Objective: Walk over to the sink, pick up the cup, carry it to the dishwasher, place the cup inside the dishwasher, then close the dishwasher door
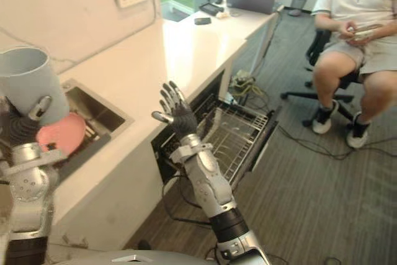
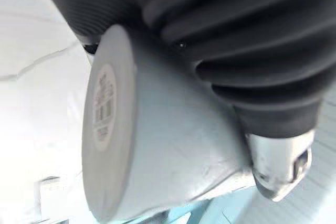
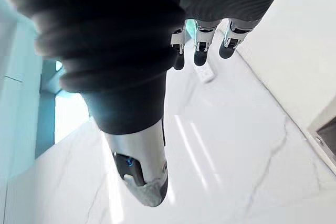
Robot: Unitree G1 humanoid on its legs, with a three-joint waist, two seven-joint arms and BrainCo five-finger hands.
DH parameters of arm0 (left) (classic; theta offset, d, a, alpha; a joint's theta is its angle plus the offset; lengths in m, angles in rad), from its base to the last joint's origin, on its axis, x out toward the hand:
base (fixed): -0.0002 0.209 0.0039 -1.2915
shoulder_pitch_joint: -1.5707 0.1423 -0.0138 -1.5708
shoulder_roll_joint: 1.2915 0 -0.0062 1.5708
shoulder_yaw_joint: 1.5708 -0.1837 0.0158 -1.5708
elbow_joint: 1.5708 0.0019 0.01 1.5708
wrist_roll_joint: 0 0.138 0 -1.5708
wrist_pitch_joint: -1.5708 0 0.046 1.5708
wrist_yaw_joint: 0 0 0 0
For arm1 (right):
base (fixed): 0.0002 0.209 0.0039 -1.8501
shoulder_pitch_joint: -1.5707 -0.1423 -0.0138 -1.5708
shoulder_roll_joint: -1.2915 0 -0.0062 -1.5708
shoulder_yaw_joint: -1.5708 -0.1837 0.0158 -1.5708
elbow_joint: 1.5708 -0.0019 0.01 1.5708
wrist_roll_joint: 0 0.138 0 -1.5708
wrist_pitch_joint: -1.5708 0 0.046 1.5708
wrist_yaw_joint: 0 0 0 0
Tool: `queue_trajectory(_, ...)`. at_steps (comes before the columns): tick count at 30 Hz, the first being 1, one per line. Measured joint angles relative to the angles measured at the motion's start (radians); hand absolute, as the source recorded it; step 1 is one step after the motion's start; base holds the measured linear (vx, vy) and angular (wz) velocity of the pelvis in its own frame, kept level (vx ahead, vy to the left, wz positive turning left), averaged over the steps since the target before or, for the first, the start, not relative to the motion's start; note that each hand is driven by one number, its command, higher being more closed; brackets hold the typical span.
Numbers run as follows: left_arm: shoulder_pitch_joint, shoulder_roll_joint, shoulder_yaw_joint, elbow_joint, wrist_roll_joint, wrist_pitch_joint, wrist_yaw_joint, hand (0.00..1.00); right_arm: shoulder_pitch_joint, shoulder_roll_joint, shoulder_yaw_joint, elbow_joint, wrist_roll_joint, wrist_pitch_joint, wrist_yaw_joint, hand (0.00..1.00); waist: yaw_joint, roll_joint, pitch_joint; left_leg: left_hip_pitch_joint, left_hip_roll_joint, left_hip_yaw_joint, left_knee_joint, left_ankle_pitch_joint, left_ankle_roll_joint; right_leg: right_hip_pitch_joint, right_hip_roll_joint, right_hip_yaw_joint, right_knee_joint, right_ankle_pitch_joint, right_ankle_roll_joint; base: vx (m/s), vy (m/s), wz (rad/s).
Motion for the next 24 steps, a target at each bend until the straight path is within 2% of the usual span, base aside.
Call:
queue_trajectory(1, -0.006, -0.025, -0.094, 0.056, 0.117, 0.01, 0.075, 1.0, 0.005, 0.003, 0.005, 0.002, 0.002, -0.014, 0.0, 0.0, -0.005, -0.007, 0.004, 0.0, 0.0, 0.001, 0.0, 0.0, 0.0, -0.005, -0.001, 0.007, 0.004, -0.001, 0.0, 0.0, 0.008, -0.05)
queue_trajectory(2, -0.016, -0.028, -0.148, 0.091, 0.16, 0.017, 0.112, 1.0, 0.008, 0.005, 0.009, 0.003, 0.004, -0.021, 0.001, 0.0, -0.005, -0.008, 0.005, 0.0, 0.001, 0.004, 0.0, 0.0, 0.0, -0.008, -0.001, 0.014, 0.007, -0.002, 0.0, 0.0, 0.01, -0.11)
queue_trajectory(4, -0.085, -0.059, -0.32, 0.251, 0.29, 0.059, 0.231, 1.0, 0.012, 0.007, 0.052, 0.016, 0.02, -0.058, 0.004, 0.0, -0.022, -0.011, 0.007, 0.001, 0.0, 0.015, 0.0, -0.002, 0.003, -0.018, -0.001, 0.024, 0.017, -0.003, 0.0, 0.0, 0.002, -0.15)
queue_trajectory(6, -0.15, -0.085, -0.391, 0.378, 0.329, 0.078, 0.304, 1.0, 0.013, 0.01, 0.086, 0.048, 0.021, -0.081, 0.011, 0.0, -0.037, -0.011, 0.007, 0.007, 0.001, 0.031, 0.0, -0.003, 0.005, -0.024, -0.001, 0.043, 0.021, -0.002, 0.0, 0.01, 0.002, -0.26)
queue_trajectory(7, -0.183, -0.101, -0.412, 0.455, 0.351, 0.084, 0.36, 1.0, 0.016, 0.009, 0.094, 0.062, 0.024, -0.084, 0.017, 0.0, -0.044, -0.011, 0.007, 0.01, 0.003, 0.033, 0.0, -0.005, 0.008, -0.032, -0.001, 0.05, 0.024, 0.0, -0.001, 0.01, 0.001, -0.32)
queue_trajectory(10, -0.198, -0.119, -0.412, 0.528, 0.396, 0.086, 0.46, 1.0, 0.022, 0.005, 0.08, 0.082, 0.049, -0.098, 0.018, 0.0, -0.057, -0.012, 0.008, 0.012, 0.005, 0.031, -0.001, -0.005, 0.008, -0.036, 0.001, 0.059, 0.024, 0.005, 0.002, 0.01, -0.012, -0.12)
queue_trajectory(12, -0.197, -0.121, -0.411, 0.531, 0.415, 0.07, 0.493, 1.0, 0.026, 0.005, 0.063, 0.081, 0.05, -0.098, 0.018, 0.0, -0.055, -0.013, 0.008, 0.012, 0.005, 0.026, -0.001, -0.005, 0.008, -0.033, 0.001, 0.054, 0.025, 0.004, 0.002, 0.02, -0.008, 0.06)
queue_trajectory(15, -0.196, -0.117, -0.414, 0.531, 0.424, 0.036, 0.497, 1.0, 0.028, 0.006, 0.05, 0.081, 0.049, -0.098, 0.018, 0.0, -0.049, -0.014, 0.009, 0.01, 0.002, 0.016, -0.001, -0.003, 0.01, -0.029, -0.001, 0.044, 0.027, 0.003, 0.003, 0.01, 0.003, 0.13)
queue_trajectory(17, -0.195, -0.117, -0.435, 0.53, 0.419, 0.006, 0.456, 1.0, 0.032, 0.009, 0.042, 0.078, 0.049, -0.097, 0.02, 0.0, -0.051, -0.017, 0.01, -0.003, -0.003, -0.004, -0.003, 0.002, 0.017, -0.029, -0.005, 0.028, 0.031, 0.0, 0.006, 0.01, 0.014, 0.25)
queue_trajectory(21, -0.185, -0.117, -0.483, 0.529, 0.391, 0.002, 0.421, 1.0, 0.041, 0.011, 0.034, 0.073, 0.049, -0.08, 0.024, 0.0, -0.044, -0.021, 0.013, -0.005, -0.009, -0.012, -0.007, 0.003, 0.018, -0.028, -0.011, 0.02, 0.035, -0.001, 0.008, 0.02, 0.017, 0.08)
queue_trajectory(24, -0.184, -0.118, -0.493, 0.526, 0.327, -0.008, 0.381, 1.0, 0.052, 0.012, 0.033, 0.036, 0.05, -0.069, 0.025, 0.0, -0.045, -0.022, 0.014, -0.005, -0.012, -0.013, -0.007, 0.004, 0.019, -0.028, -0.014, 0.019, 0.036, 0.0, 0.008, 0.0, 0.0, 0.0)
